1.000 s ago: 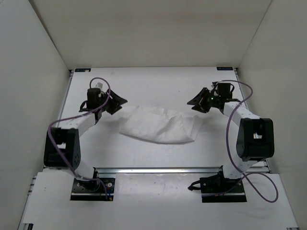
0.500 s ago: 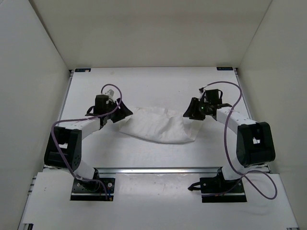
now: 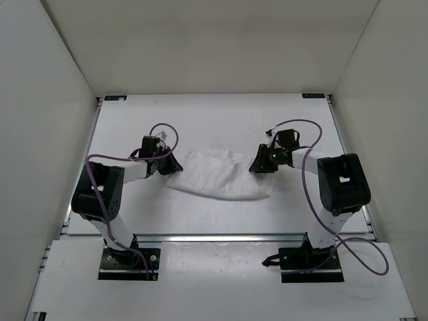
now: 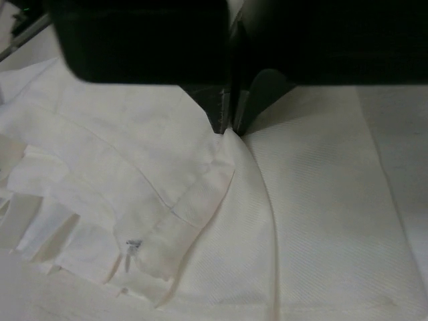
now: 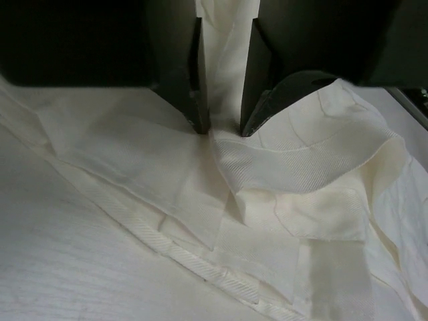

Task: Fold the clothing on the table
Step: Fold the skirt

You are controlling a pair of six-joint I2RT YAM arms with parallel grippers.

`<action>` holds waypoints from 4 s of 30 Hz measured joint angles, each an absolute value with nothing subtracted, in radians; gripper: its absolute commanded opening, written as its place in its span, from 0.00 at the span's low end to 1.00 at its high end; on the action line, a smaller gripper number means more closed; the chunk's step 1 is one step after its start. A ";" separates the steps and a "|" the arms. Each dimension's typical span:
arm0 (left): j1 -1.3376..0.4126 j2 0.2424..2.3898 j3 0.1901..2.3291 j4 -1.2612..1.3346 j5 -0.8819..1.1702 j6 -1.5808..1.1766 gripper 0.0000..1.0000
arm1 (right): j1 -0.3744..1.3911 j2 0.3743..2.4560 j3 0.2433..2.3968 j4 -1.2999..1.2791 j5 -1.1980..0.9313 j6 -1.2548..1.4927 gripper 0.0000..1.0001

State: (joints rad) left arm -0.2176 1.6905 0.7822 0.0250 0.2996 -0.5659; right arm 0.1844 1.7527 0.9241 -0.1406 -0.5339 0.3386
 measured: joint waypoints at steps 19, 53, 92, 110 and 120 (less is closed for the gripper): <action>-0.271 1.367 0.603 -0.070 0.282 -0.566 0.00 | 0.213 1.351 0.710 -0.143 -0.520 0.372 0.00; -0.195 1.150 0.474 0.061 0.191 -0.648 0.55 | 0.126 1.366 0.719 -0.061 -0.448 0.440 0.42; -0.284 1.093 0.530 -0.090 0.181 -0.662 0.56 | 0.134 1.312 0.757 -0.361 -0.237 0.518 0.71; -0.318 1.080 0.334 -0.084 0.084 -0.719 0.74 | 0.169 1.359 0.587 -0.156 -0.327 0.613 0.74; -0.355 1.213 0.342 0.057 0.067 -0.771 0.27 | 0.155 1.422 0.575 -0.015 -0.350 0.662 0.51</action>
State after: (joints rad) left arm -0.3550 1.2125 0.3420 0.0570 0.0666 -0.7712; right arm 0.1555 1.4220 0.5755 -0.0151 -0.3504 0.6617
